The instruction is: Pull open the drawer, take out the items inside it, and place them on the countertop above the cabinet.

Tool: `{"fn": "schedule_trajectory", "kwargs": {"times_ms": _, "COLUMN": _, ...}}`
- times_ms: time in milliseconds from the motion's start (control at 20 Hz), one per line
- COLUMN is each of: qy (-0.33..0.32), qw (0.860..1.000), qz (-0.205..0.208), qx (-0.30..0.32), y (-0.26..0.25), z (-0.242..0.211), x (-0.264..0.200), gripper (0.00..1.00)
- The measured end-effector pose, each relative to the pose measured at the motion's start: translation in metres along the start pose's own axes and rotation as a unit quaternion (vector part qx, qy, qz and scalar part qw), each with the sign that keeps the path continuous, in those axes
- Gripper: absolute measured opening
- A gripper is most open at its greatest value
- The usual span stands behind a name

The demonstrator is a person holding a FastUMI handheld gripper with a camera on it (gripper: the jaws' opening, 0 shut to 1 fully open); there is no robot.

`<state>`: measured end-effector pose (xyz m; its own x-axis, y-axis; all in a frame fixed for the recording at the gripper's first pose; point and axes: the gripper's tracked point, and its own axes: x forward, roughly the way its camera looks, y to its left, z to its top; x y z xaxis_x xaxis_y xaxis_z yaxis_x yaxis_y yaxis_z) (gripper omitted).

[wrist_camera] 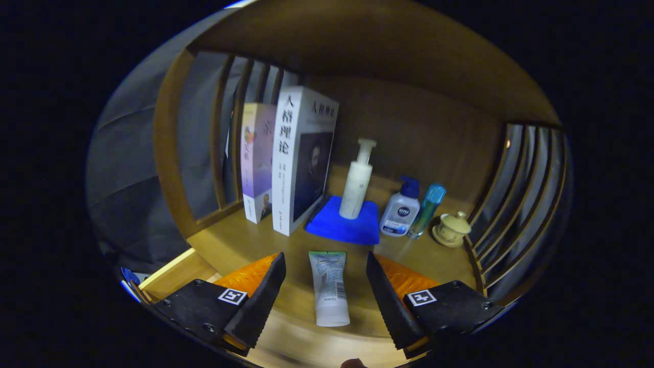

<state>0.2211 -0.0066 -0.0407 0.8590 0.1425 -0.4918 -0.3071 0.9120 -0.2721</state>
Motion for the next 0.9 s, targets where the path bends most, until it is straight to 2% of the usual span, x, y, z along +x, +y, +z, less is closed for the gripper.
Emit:
{"fn": "schedule_trajectory", "kwargs": {"times_ms": 200, "qy": -0.047, "qw": 0.999, "qz": 0.01, "qx": 0.01, "y": 0.023, "z": -0.002, "x": -0.048, "gripper": 0.98}}
{"fn": "schedule_trajectory", "kwargs": {"times_ms": 450, "qy": -0.1, "qw": 0.995, "qz": -0.002, "qx": 0.0, "y": 0.044, "z": -0.018, "x": -0.107, "gripper": 0.97}}
{"fn": "schedule_trajectory", "kwargs": {"times_ms": 650, "qy": -0.133, "qw": 0.991, "qz": -0.029, "qx": -0.003, "y": 0.058, "z": -0.039, "x": -0.143, "gripper": 0.97}}
{"fn": "schedule_trajectory", "kwargs": {"times_ms": 900, "qy": -0.164, "qw": 0.985, "qz": -0.039, "qx": 0.043, "y": 0.081, "z": -0.071, "x": -0.181, "gripper": 0.97}}
